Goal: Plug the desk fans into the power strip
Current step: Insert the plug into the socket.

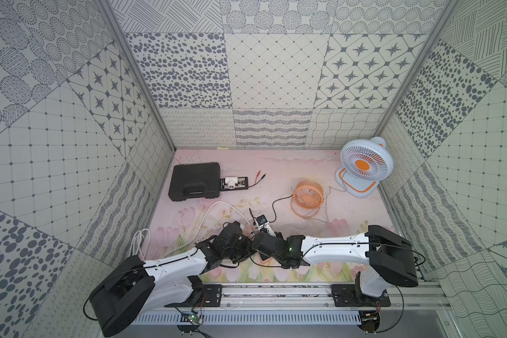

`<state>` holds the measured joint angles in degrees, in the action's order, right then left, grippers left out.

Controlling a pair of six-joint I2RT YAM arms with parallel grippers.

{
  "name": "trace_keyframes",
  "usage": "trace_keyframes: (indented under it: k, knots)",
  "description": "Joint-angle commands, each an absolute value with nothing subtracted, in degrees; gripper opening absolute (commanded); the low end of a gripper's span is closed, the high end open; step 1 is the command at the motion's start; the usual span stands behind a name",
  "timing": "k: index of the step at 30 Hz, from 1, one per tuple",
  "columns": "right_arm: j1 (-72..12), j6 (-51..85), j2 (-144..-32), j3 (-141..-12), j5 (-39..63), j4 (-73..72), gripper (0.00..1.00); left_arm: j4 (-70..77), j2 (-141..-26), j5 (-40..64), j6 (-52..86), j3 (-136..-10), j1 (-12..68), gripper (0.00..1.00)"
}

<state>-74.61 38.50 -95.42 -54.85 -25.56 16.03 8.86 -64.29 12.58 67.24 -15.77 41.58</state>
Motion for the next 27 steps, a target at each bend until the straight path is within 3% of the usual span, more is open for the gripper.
trace_keyframes:
  k: [1,27]
  knots:
    - [-76.1,38.4,-98.5,-54.5,-18.9,17.2,0.0,4.8,-64.5,9.3,65.2,-16.6,41.9,0.28]
    - [-76.1,39.6,-98.9,-55.9,-18.0,20.8,0.0,3.0,-62.3,6.7,66.0,-16.4,41.9,0.31]
